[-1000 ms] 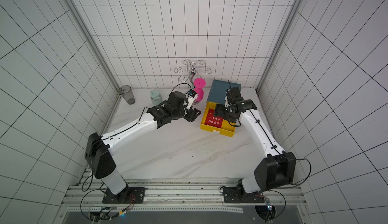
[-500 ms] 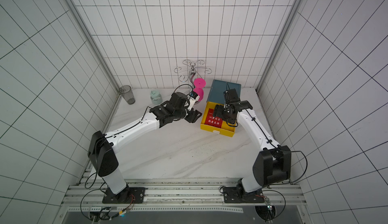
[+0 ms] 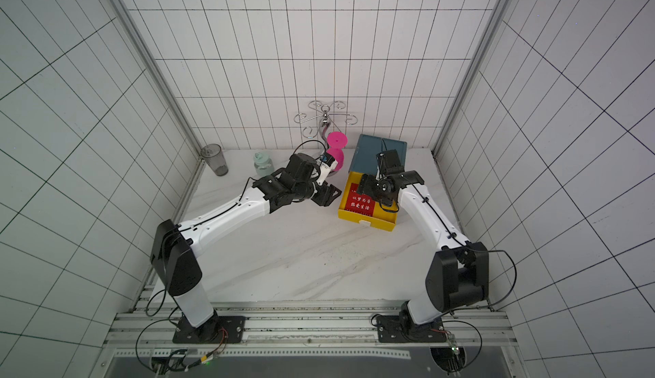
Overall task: Take the postcards out of the drawer
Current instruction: Pick up the postcard from the drawer.
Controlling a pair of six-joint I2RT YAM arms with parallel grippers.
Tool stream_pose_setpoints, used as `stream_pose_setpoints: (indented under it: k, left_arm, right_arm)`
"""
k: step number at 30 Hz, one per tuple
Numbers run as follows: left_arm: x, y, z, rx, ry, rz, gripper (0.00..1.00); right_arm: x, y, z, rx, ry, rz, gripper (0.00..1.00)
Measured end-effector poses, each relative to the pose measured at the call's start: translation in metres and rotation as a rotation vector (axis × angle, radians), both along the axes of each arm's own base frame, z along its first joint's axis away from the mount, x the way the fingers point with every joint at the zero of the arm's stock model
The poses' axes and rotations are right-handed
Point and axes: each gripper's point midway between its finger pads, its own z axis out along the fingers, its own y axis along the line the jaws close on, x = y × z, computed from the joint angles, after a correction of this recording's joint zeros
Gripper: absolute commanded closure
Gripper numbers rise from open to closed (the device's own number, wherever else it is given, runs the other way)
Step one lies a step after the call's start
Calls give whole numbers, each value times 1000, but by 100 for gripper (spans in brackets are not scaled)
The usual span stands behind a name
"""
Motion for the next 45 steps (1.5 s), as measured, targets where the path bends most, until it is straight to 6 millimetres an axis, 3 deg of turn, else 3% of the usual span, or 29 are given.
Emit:
stream_pose_setpoints:
  k: [33,45]
  left_arm:
    - [-16,-20,-14,-74,134,-80,35]
    - [-17,-25,-10,-105,143,-88,35]
  right_arm:
    - [2,17,9,121,-101,40,22]
    - [-3,18,24,148,-162,50,23]
